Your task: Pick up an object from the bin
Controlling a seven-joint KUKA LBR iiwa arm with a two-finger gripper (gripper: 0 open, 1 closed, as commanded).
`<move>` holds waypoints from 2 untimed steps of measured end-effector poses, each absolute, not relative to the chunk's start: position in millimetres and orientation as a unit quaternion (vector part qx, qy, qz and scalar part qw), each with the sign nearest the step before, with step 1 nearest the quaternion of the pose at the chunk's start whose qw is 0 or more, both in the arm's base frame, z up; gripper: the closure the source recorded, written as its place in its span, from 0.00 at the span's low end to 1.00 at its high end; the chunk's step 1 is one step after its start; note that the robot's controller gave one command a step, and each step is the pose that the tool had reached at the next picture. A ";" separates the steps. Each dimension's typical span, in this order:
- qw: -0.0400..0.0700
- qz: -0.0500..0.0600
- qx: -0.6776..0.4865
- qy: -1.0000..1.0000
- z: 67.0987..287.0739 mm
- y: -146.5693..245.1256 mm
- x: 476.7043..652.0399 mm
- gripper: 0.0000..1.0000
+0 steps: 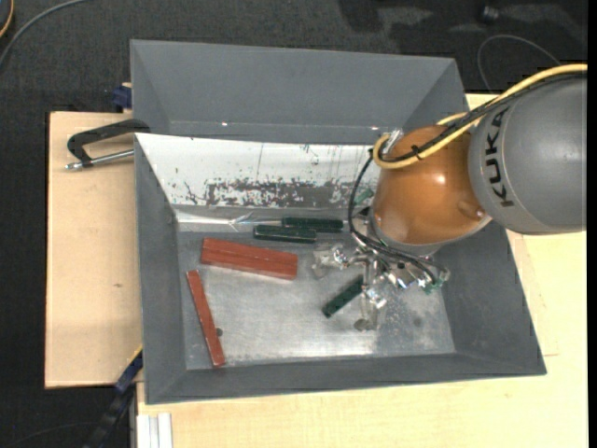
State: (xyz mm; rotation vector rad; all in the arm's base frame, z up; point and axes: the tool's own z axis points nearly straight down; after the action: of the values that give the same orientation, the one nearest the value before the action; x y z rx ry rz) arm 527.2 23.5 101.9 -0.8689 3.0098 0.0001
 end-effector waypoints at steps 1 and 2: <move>0.000 0.000 -0.262 0.965 105.4 7.5 508.6 0.00; 0.000 0.001 -0.345 0.938 69.8 9.2 520.0 0.00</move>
Offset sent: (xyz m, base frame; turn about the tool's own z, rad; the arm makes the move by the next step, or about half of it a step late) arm -0.0188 -0.0161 0.0026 0.0300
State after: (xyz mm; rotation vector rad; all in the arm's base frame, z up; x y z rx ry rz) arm 520.0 9.2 69.8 -1.0853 2.9483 0.0020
